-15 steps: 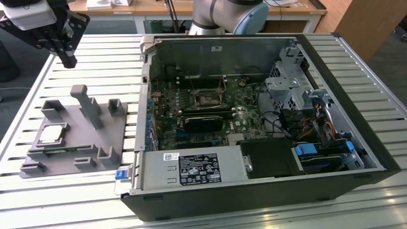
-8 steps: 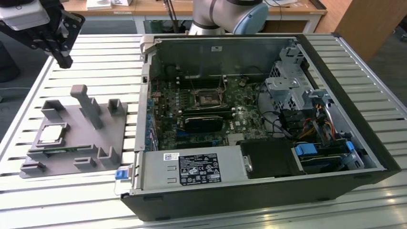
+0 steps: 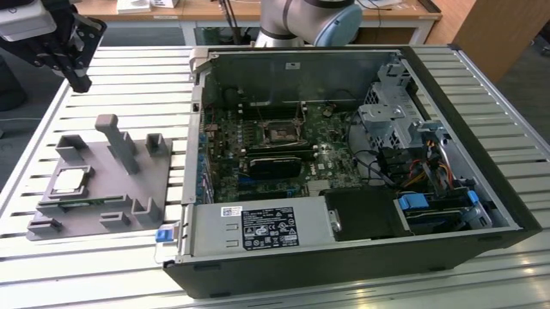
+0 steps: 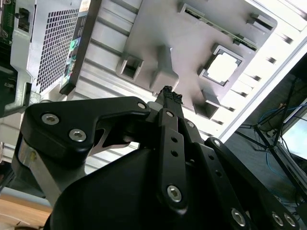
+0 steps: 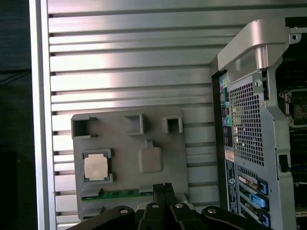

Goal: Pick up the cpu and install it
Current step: 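Reach for the cpu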

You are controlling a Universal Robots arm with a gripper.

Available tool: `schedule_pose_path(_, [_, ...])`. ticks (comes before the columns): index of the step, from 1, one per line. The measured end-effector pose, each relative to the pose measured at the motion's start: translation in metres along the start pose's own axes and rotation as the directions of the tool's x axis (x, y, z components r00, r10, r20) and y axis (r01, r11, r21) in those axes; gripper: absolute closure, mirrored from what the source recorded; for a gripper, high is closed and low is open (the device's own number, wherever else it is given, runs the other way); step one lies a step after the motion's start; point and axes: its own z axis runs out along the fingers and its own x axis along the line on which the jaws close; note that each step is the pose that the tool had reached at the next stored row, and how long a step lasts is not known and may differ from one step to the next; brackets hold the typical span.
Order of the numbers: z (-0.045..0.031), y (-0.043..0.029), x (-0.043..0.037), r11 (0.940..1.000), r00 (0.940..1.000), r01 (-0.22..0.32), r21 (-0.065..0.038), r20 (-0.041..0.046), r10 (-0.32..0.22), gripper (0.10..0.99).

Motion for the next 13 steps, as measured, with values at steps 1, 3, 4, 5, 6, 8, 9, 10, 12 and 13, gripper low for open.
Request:
schedule_pose_path(1, [0.0, -0.0001, 0.001, 1.0, 1.0, 0.0, 0.0, 0.0, 0.0, 0.98])
schedule_pose_path(3, [-0.0001, -0.0002, 0.003, 1.0, 1.0, 0.0, 0.0, -0.0001, 0.0, 0.98])
schedule_pose_path(4, [-0.0001, -0.0003, 0.0041, 1.0, 1.0, 0.0, 0.0, -0.0001, 0.0, 0.98])
schedule_pose_path(5, [-0.0001, -0.0004, 0.0052, 1.0, 1.0, 0.0, 0.0, -0.0001, 0.0, 0.98])
schedule_pose_path(6, [-0.0001, -0.0005, 0.0065, 1.0, 1.0, 0.0, 0.0, -0.0001, 0.0, 0.98])
schedule_pose_path(8, [-0.0002, -0.0007, 0.0088, 1.0, 1.0, 0.0, 0.0, -0.0001, 0.0, 0.98])
schedule_pose_path(9, [-0.0002, -0.0008, 0.01, 1.0, 1.0, 0.0, 0.0, -0.0001, 0.0, 0.98])
schedule_pose_path(10, [-0.0002, -0.0009, 0.0113, 1.0, 1.0, 0.0, 0.0, -0.0001, 0.0, 0.98])
schedule_pose_path(12, [-0.0002, -0.0011, 0.0139, 1.0, 1.0, 0.0, 0.0, -0.0001, 0.0, 0.98])
schedule_pose_path(13, [-0.0002, -0.0012, 0.0151, 1.0, 1.0, 0.0, 0.0, -0.0001, 0.0, 0.98])
